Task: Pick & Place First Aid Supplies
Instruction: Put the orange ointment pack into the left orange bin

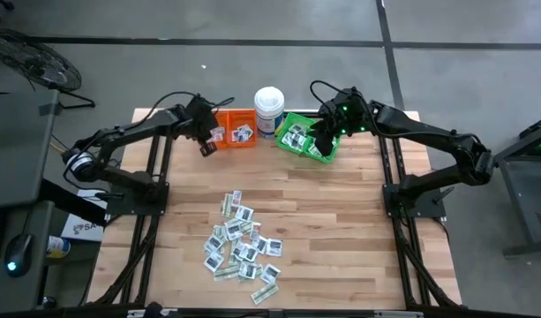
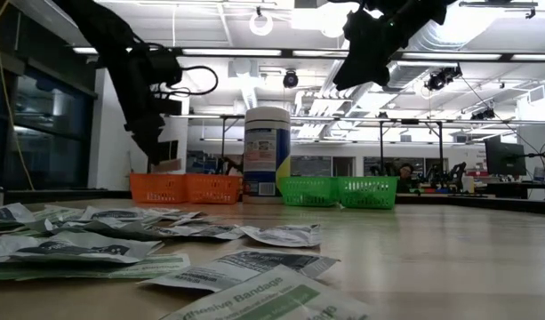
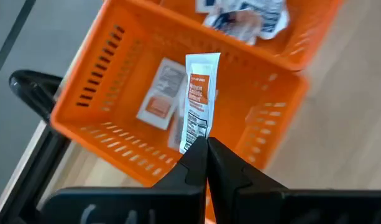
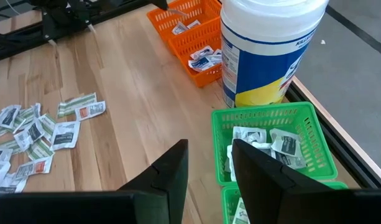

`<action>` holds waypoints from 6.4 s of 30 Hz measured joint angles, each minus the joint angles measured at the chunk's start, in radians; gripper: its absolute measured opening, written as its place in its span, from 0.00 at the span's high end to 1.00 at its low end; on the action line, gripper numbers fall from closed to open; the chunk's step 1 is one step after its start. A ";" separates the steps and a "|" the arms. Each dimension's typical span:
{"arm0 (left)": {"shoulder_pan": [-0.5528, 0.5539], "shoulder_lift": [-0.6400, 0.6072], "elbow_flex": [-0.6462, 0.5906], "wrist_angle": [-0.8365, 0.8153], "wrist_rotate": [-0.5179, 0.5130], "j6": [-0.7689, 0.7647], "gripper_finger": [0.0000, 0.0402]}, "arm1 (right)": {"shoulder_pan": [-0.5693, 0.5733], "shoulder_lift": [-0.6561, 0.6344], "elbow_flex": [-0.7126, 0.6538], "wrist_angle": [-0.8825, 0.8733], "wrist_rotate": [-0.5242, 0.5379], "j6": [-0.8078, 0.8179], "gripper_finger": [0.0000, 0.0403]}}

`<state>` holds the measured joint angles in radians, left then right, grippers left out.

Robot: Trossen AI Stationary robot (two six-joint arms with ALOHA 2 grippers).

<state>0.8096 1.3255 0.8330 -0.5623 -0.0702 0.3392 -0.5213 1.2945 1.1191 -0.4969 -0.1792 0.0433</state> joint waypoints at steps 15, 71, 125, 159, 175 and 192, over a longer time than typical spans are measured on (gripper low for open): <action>0.035 0.003 0.000 0.014 0.018 0.075 0.88 | 0.000 0.000 0.000 -0.021 -0.003 0.000 0.71; -0.751 0.231 0.000 0.098 -0.046 -0.074 0.49 | 0.000 0.000 0.000 -0.041 0.006 0.027 0.71; -0.751 0.260 -0.008 0.040 0.140 -0.143 1.00 | 0.001 0.000 0.000 -0.046 -0.019 0.027 0.71; -0.190 -0.116 -0.001 -0.104 -0.026 -0.003 1.00 | 0.000 0.000 0.000 -0.045 -0.014 0.000 0.71; 0.072 0.002 -0.001 0.041 0.030 -0.212 1.00 | 0.000 0.000 0.000 -0.037 -0.006 0.000 0.71; 0.074 0.107 -0.001 0.109 0.029 -0.345 0.98 | 0.000 0.000 0.000 -0.038 -0.006 0.008 0.71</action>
<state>0.8840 1.4326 0.8322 -0.4538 -0.0412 -0.0061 -0.5209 1.2946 1.1187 -0.5346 -0.1852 0.0513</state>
